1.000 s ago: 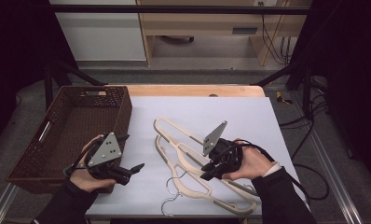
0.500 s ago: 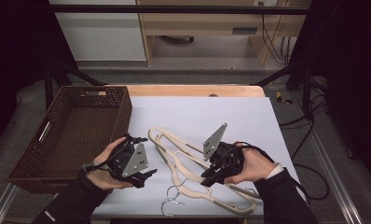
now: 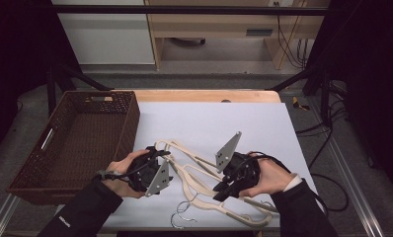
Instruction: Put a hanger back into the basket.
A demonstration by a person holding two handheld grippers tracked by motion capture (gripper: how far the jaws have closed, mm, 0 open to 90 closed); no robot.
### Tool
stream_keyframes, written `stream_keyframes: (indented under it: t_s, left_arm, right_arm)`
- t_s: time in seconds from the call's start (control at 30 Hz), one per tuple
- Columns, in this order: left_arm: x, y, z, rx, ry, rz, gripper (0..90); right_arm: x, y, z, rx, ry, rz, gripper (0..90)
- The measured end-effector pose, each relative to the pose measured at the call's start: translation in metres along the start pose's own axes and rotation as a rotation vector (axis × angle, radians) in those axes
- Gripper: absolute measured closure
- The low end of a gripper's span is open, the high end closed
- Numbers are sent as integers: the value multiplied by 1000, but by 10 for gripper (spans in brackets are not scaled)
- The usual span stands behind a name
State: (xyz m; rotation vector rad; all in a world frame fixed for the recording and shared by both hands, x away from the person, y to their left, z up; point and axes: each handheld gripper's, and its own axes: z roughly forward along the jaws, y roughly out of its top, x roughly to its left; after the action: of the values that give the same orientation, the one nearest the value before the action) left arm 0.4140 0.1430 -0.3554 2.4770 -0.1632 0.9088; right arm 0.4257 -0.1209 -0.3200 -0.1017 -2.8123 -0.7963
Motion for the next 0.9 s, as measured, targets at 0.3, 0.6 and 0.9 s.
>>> stream_keyframes:
  t_s: [0.3,0.6,0.9]
  left_arm:
    - [-7,3,9,52,20,116,485]
    - [-17,6,14,41,64,209,722]
    - [-23,6,15,38,48,258,830]
  right_arm:
    - [3,0,3,14,31,-18,749]
    - [4,0,3,2,44,-29,749]
    - [4,0,3,3,59,-32,749]
